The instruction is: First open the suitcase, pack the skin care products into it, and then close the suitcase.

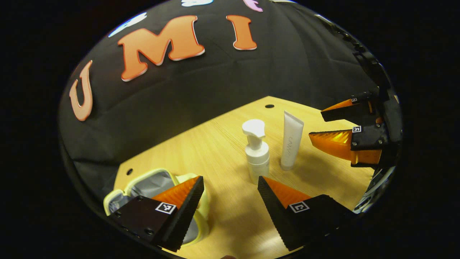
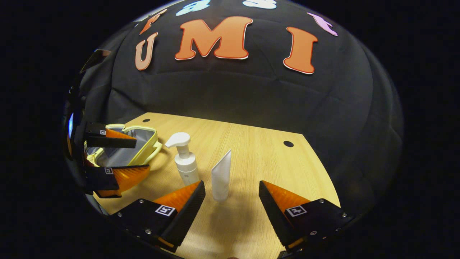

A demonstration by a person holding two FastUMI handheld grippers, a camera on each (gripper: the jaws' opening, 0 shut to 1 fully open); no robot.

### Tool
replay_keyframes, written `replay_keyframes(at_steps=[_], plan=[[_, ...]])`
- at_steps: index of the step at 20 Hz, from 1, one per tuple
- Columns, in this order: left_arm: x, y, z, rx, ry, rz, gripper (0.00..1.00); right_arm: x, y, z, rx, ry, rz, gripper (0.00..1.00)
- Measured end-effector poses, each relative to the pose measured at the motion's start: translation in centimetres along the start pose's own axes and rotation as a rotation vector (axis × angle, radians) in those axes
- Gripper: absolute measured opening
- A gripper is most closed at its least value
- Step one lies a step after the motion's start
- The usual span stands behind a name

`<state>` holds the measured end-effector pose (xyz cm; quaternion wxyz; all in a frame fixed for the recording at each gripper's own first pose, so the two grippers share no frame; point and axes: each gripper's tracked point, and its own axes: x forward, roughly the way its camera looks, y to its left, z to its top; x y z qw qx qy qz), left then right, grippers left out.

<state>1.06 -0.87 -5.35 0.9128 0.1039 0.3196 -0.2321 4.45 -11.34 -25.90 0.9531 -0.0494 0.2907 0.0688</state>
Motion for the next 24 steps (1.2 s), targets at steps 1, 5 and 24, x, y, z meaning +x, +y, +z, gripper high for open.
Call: replay_keyframes(at_steps=[1, 5, 24], plan=[[1.1, -0.9, -0.3, -0.019, 0.025, -0.035, 0.98, 0.6, 0.0, -0.5, -0.004, 0.02, 0.005, 0.96], [4.7, -3.0, -0.5, -0.084, 0.052, -0.098, 0.98, 1.6, 0.1, -2.1, 0.025, 0.068, 0.017, 0.97], [10.7, -4.1, 1.0, -0.166, 0.041, -0.172, 0.63, 4.5, 2.4, -3.8, 0.063, 0.074, 0.07, 0.96]])
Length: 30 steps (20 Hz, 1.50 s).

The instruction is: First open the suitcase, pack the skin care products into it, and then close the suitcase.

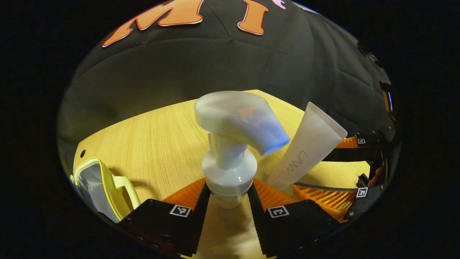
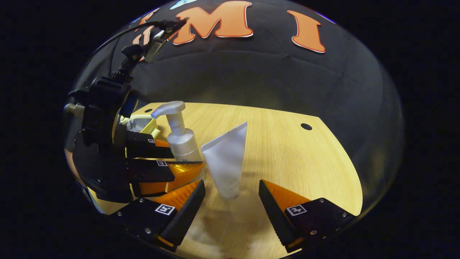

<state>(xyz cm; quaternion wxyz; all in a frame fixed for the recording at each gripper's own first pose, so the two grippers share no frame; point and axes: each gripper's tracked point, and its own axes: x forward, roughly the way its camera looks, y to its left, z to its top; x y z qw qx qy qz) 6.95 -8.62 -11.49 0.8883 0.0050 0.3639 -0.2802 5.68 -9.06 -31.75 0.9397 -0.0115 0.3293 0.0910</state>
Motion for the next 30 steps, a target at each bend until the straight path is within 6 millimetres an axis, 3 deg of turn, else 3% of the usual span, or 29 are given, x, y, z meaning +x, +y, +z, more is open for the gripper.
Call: replay_keyframes(at_steps=[4, 8, 12, 14, 15, 18, 20, 22, 26, 30], plan=[[-2.8, 2.1, 1.4, -0.04, -0.031, 0.035, 0.62, 1.6, 0.2, 0.2, 0.022, 0.004, -0.017, 0.96], [-7.8, 5.6, 3.9, -0.061, -0.084, 0.099, 0.64, 3.2, 0.9, 0.2, 0.054, 0.015, -0.014, 0.96], [-14.5, 11.1, 5.0, -0.138, -0.109, 0.209, 0.63, 4.0, 1.3, -0.3, 0.079, 0.026, -0.015, 0.85], [-17.7, 14.4, 4.3, -0.158, -0.088, 0.287, 0.62, 4.1, 1.4, -0.4, 0.1, 0.028, -0.027, 0.72], [-19.4, 16.1, 3.0, -0.168, -0.066, 0.325, 0.62, 4.2, 1.6, -0.4, 0.113, 0.026, -0.017, 0.53], [-23.3, 21.0, -1.5, -0.231, 0.016, 0.392, 0.62, 4.2, 2.3, -0.2, 0.173, 0.054, 0.011, 0.49], [-24.0, 23.4, -4.4, -0.292, 0.086, 0.387, 0.62, 3.4, 2.6, 0.4, 0.172, 0.055, 0.017, 0.47], [-23.5, 24.1, -6.6, -0.345, 0.137, 0.354, 0.63, 2.1, 3.3, 1.3, 0.151, 0.053, 0.034, 0.45], [-22.4, 25.7, -9.2, -0.43, 0.259, 0.281, 0.63, -1.7, 5.1, 4.2, 0.16, 0.077, 0.075, 0.41], [-21.5, 25.8, -11.3, -0.484, 0.419, 0.201, 0.63, -5.9, 6.9, 6.9, 0.163, 0.091, 0.101, 0.45]])
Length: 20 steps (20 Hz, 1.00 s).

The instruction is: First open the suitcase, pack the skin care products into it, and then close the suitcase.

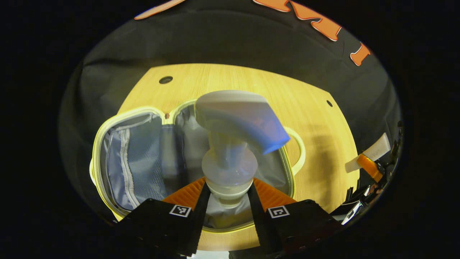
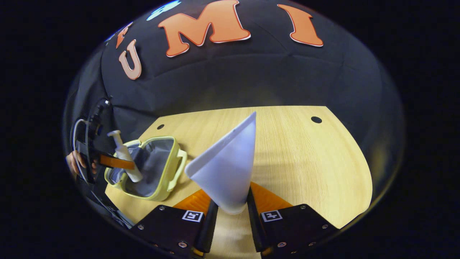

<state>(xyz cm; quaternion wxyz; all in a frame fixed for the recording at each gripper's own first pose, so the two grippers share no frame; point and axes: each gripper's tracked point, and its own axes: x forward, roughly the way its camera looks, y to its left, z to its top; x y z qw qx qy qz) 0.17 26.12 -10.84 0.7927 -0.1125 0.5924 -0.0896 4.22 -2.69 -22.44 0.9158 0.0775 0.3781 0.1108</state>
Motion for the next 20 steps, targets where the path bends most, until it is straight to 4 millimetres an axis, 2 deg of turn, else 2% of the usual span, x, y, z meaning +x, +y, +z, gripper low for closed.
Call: replay_keyframes(at_steps=[3, 5, 7, 11, 14, 16, 17, 18, 19, 20], plan=[[1.5, 1.5, -0.7, 0.007, 0.113, 0.017, 0.63, -2.5, 2.3, 1.0, -0.009, 0.008, 0.009, 0.45], [2.8, 1.7, -0.1, 0.042, 0.187, 0.029, 0.63, -3.6, 3.9, 1.2, -0.007, 0.018, 0.014, 0.45], [3.5, 1.8, -0.4, 0.083, 0.261, 0.029, 0.63, -4.2, 5.2, 1.1, -0.009, 0.025, 0.012, 0.45], [5.4, 2.1, 0.6, 0.111, 0.316, 0.037, 0.63, -4.9, 7.7, 0.9, 0.004, 0.04, 0.019, 0.45], [6.4, 2.7, 0.4, 0.082, 0.33, 0.071, 0.64, -4.6, 8.8, 1.1, 0.004, 0.049, 0.021, 0.45], [5.6, 2.4, 2.1, 0.121, 0.248, 0.053, 0.68, -3.9, 9.7, 1.1, 0.009, 0.068, 0.032, 0.45], [4.6, 2.0, 2.6, 0.135, 0.208, 0.045, 0.75, -3.5, 10.2, 1.2, 0.007, 0.074, 0.036, 0.45], [3.4, 1.9, 3.0, 0.146, 0.177, 0.041, 0.87, -2.9, 10.7, 1.2, 0.0, 0.086, 0.045, 0.45], [2.4, 1.7, 3.4, 0.149, 0.137, 0.038, 0.88, -2.4, 11.3, 1.4, -0.004, 0.089, 0.05, 0.45], [1.2, 1.7, 3.7, 0.152, 0.098, 0.041, 0.89, -1.9, 12.1, 1.6, -0.013, 0.093, 0.065, 0.49]])
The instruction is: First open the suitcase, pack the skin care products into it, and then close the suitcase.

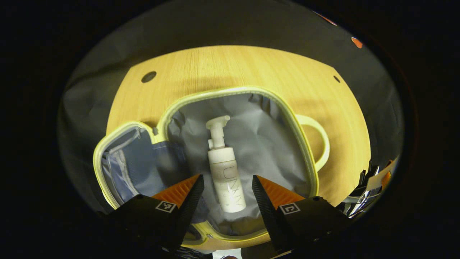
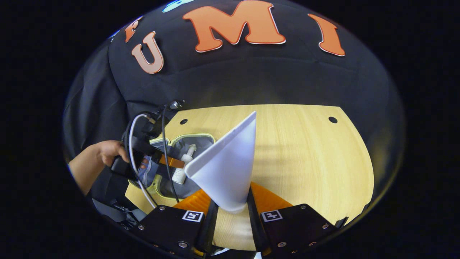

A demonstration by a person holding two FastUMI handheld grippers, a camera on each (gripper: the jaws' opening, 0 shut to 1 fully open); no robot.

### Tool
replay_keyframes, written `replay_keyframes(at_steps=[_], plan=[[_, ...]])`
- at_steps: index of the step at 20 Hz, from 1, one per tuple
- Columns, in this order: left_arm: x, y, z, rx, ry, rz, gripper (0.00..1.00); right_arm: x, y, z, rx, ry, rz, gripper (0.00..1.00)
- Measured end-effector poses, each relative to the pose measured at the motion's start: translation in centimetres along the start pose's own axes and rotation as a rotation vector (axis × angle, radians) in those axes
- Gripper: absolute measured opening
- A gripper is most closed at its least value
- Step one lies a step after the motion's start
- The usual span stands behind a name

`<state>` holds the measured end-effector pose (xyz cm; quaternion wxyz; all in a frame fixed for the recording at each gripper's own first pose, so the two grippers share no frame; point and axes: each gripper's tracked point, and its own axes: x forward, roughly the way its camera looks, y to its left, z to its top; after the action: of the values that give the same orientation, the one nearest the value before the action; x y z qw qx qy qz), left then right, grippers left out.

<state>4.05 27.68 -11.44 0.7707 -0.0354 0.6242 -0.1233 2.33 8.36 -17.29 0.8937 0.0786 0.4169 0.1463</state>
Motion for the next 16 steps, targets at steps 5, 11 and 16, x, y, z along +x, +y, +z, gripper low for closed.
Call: replay_keyframes(at_steps=[5, 11, 16], plan=[[-8.0, 1.1, -0.6, -0.035, -0.252, 0.027, 0.95, 4.0, 4.9, -0.2, -0.053, 0.082, 0.078, 0.45], [-21.1, 6.2, -3.0, -0.123, -0.549, 0.139, 0.95, 9.9, 9.8, -2.9, -0.128, 0.252, 0.128, 0.45], [-33.6, 9.8, -8.3, -0.234, -0.642, 0.244, 0.95, 14.6, 11.5, -4.4, -0.134, 0.382, 0.113, 0.45]])
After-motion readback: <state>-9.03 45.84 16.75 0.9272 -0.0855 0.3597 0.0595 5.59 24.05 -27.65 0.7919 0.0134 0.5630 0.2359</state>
